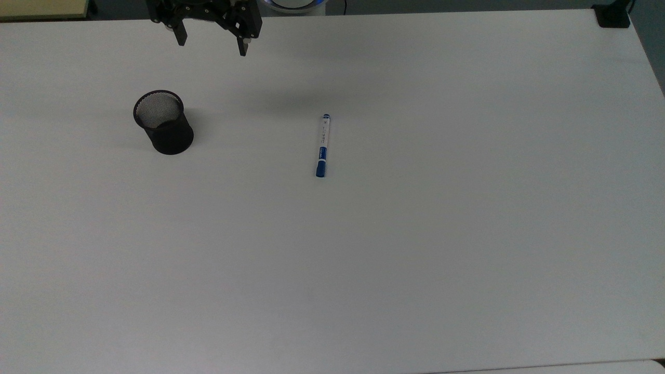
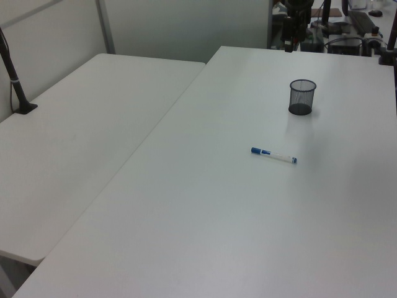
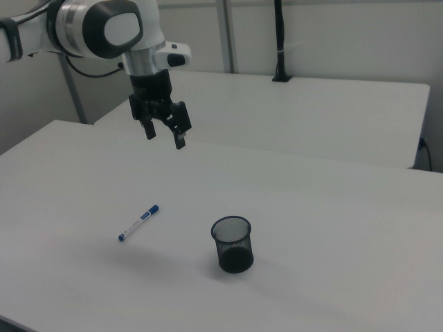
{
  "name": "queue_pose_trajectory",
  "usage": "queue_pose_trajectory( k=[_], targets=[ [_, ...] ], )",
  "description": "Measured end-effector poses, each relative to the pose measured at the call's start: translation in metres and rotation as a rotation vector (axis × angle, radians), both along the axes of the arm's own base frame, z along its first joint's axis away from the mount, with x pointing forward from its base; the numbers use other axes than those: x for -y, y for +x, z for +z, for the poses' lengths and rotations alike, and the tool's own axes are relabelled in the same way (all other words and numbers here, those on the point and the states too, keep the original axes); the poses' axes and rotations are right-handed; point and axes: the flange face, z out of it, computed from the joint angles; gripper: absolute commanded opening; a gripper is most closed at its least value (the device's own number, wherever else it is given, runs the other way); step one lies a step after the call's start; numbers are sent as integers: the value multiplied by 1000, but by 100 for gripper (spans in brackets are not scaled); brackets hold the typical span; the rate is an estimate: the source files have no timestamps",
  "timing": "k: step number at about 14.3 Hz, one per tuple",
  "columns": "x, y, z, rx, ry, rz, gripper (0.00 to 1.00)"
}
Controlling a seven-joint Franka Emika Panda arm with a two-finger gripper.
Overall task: Insert the marker
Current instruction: 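Lower the open gripper over the blue-capped white marker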
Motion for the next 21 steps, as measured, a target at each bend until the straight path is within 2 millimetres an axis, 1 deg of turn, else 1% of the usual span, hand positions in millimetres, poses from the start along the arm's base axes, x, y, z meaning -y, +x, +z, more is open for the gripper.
queue_pose_trajectory(
  k=[10,12,15,16,18,20,21],
  targets=[
    [-1,0,-2,-10,0,35,100],
    [0,-2,-10,-37,3,66,100],
    [-2,0,-30,-76,6,82,99],
    [-5,4,-41,-96,11,85,98],
    [-25,20,-64,-87,47,97,98],
    [-44,31,-84,-87,45,105,98],
    [-61,40,-108,-98,39,113,99]
  ],
)
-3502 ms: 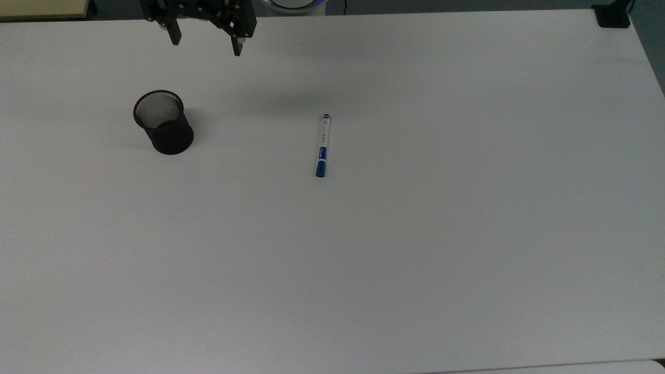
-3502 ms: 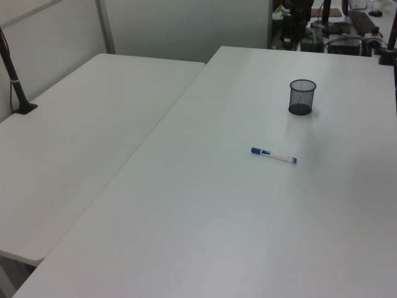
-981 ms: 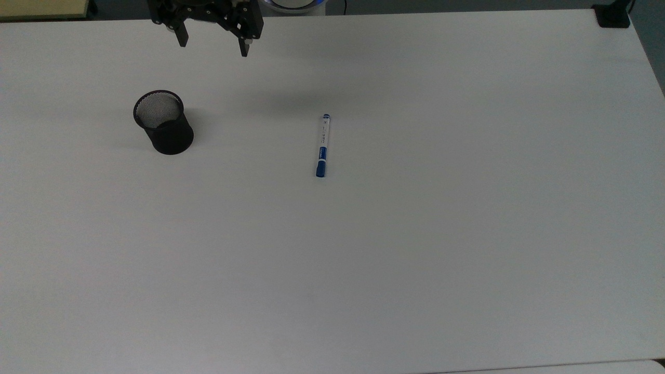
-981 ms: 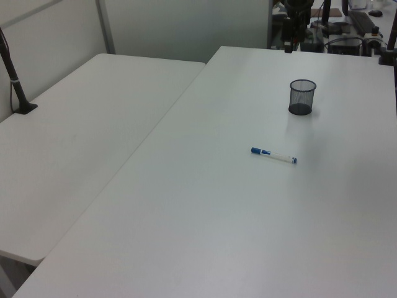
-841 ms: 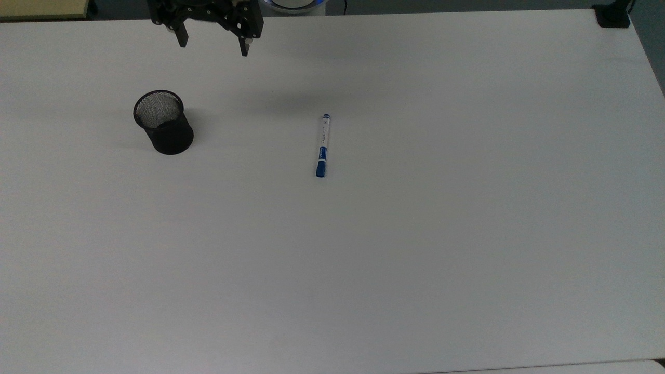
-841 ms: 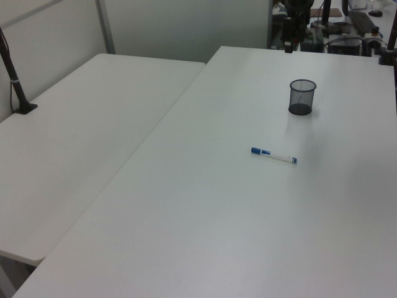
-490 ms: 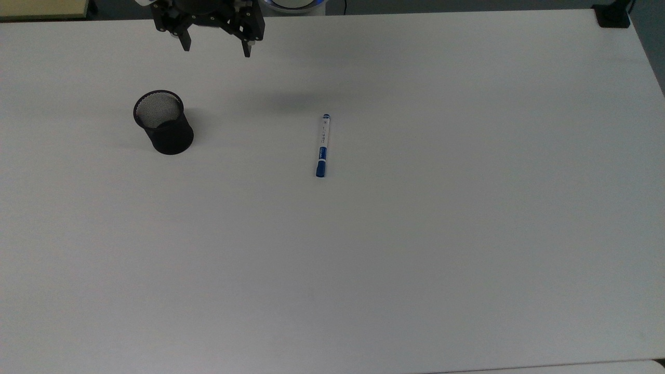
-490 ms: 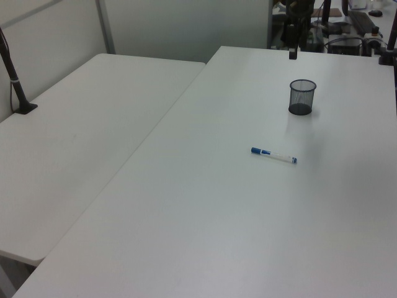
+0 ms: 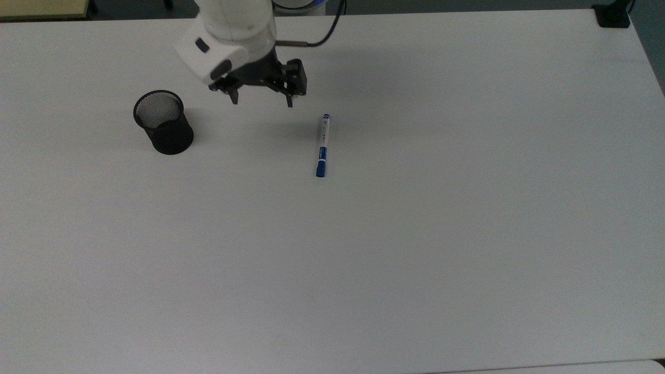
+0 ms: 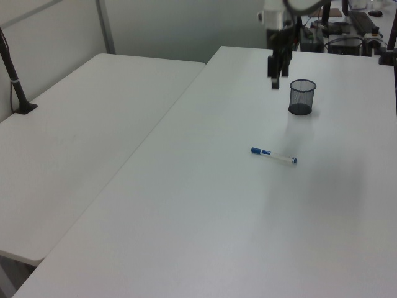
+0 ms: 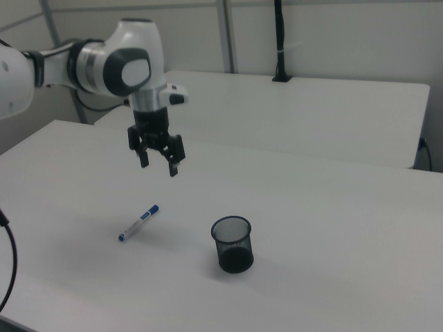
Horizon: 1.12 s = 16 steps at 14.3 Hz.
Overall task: Insert the marker
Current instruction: 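Lower the open gripper over the blue-capped white marker, then close the gripper on the marker and lift it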
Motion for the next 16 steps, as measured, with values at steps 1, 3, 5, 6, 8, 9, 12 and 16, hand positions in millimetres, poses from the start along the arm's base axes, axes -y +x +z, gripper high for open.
queue_pose_trajectory(
  k=[1,3,5,6,8,9,12,16],
  targets=[
    [-12,7,-22,7,-6,-1,99],
    [-35,9,-59,29,-21,-1,99],
    [-64,4,-94,18,-43,8,97],
    [-73,3,-105,5,-49,13,96],
    [-80,7,-119,19,-65,-11,90],
    [-84,10,-128,27,-84,-18,85],
    [-103,13,-162,33,-119,-28,66],
    [-109,12,-172,24,-137,-30,51]
  ],
)
